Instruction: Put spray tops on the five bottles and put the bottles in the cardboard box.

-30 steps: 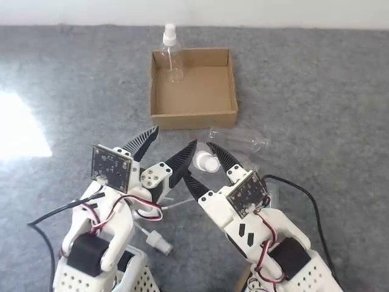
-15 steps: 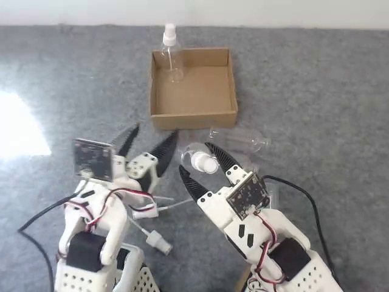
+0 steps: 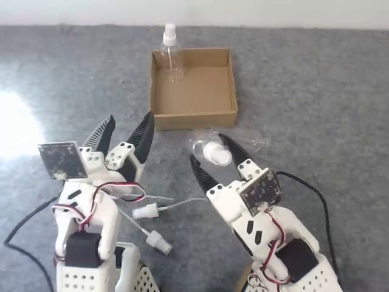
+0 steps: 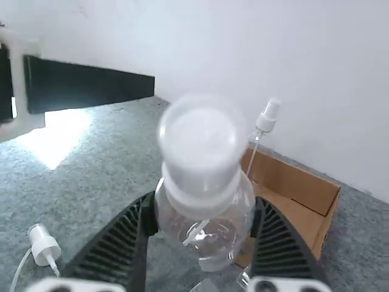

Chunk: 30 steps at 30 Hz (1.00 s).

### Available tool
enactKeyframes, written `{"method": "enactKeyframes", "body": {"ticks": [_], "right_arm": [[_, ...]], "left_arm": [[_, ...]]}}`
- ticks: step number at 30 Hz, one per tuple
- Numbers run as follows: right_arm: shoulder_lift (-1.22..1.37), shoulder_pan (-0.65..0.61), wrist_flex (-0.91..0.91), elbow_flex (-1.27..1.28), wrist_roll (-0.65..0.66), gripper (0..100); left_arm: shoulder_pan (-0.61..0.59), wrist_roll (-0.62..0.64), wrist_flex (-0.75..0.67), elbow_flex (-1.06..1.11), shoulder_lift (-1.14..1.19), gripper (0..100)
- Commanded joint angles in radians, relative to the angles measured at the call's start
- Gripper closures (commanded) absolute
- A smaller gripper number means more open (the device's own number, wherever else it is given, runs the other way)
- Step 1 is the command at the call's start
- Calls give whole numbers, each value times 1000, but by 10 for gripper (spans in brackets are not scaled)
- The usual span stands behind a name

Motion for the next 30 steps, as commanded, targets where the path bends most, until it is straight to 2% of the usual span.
{"method": "enactKeyframes", "body": {"ticks": [1,14,26,30], "right_arm": [[99,45,-1,-137,20,898],[704,159,-7,-597,20,898],[1084,259,-7,-931,20,898],[1222,259,-7,-1036,20,898]], "left_arm": [[-9,11,-58,10,3,732],[-9,11,-57,12,3,733],[-12,0,-60,-22,2,751],[-115,-107,-55,-27,2,765]]}}
